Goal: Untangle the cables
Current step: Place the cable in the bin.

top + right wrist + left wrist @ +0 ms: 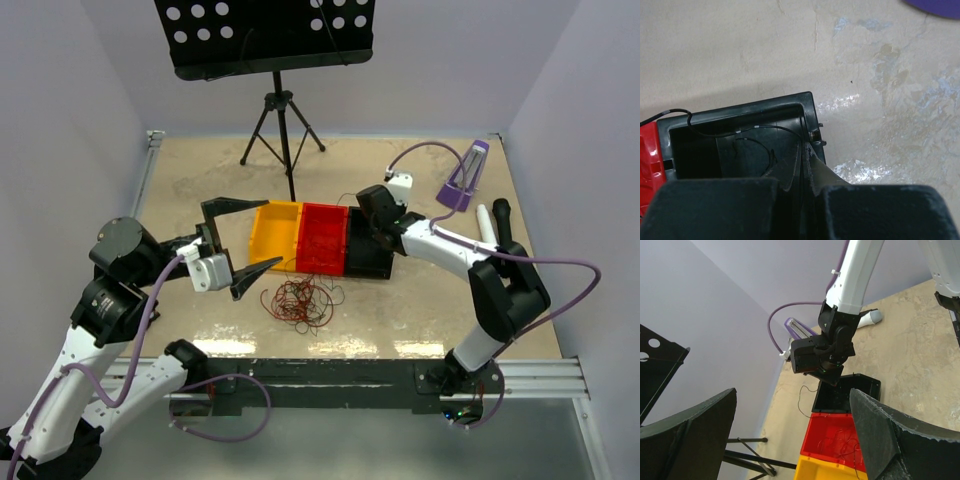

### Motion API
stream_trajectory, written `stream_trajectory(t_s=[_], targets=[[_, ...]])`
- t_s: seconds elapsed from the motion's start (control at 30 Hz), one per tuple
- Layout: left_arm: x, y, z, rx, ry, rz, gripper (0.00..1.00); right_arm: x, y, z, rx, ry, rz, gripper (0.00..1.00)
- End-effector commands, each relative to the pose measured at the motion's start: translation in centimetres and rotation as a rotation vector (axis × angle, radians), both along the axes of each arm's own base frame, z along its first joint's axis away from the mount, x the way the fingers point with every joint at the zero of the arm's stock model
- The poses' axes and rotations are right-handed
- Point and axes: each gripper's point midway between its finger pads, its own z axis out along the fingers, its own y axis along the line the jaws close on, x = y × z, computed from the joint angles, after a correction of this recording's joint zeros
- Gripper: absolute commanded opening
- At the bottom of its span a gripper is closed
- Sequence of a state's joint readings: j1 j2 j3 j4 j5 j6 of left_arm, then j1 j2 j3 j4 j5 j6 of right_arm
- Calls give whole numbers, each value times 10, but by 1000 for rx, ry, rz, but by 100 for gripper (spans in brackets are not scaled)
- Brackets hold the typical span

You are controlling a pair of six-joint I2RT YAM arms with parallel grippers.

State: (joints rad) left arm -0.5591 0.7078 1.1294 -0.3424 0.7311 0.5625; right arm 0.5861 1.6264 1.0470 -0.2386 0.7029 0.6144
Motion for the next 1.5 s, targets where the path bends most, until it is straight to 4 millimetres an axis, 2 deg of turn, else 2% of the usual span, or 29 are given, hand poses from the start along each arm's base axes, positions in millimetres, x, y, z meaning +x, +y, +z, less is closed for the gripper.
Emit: stream_trajectory(t_s=[0.0, 0.13, 0.2, 0.27, 0.3, 0.33, 0.4, 0.47, 0.6, 0.8, 0.9, 1.03, 1.13, 1.33, 1.47], targets=[[0, -3, 4, -14, -21, -15, 100, 11, 14, 7, 64, -35, 8, 0], [0, -4, 4, -14, -16, -16, 100, 11, 24, 14, 108, -46, 56, 1], [1, -4, 3, -16, -15, -16, 100, 12, 28, 19, 123, -57, 73, 7], [1, -3, 5, -18, -16, -14, 100, 13, 31, 19, 129, -48, 83, 22], [0, -3, 6, -20, -20, -16, 100, 12, 31, 18, 124, -40, 87, 38], [0, -3, 5, -19, -17, -14, 100, 12, 30, 18, 120, -34, 86, 49], [0, -2, 6, -20, -25, -11, 100, 9, 29, 18, 120, -31, 89, 63], [0, -2, 5, -18, -21, -11, 100, 5, 28, 24, 131, -40, 93, 68], [0, -2, 3, -15, -19, -11, 100, 1, 27, 52, 169, -97, 114, 69], [-1, -3, 4, -21, -18, -19, 100, 2, 37, 115, 243, -204, 172, 60], [-2, -2, 5, -23, -25, -14, 100, 2, 42, 130, 259, -218, 202, 57], [-1, -1, 6, -23, -29, -10, 100, 3, 68, 129, 313, -212, 312, 60], [-2, -1, 8, -27, -33, -11, 100, 7, 85, 109, 312, -155, 349, 65], [-1, -1, 8, -28, -33, -7, 100, 9, 104, 93, 347, -109, 373, 66], [0, -2, 9, -34, -32, -7, 100, 10, 111, 83, 351, -85, 363, 62]])
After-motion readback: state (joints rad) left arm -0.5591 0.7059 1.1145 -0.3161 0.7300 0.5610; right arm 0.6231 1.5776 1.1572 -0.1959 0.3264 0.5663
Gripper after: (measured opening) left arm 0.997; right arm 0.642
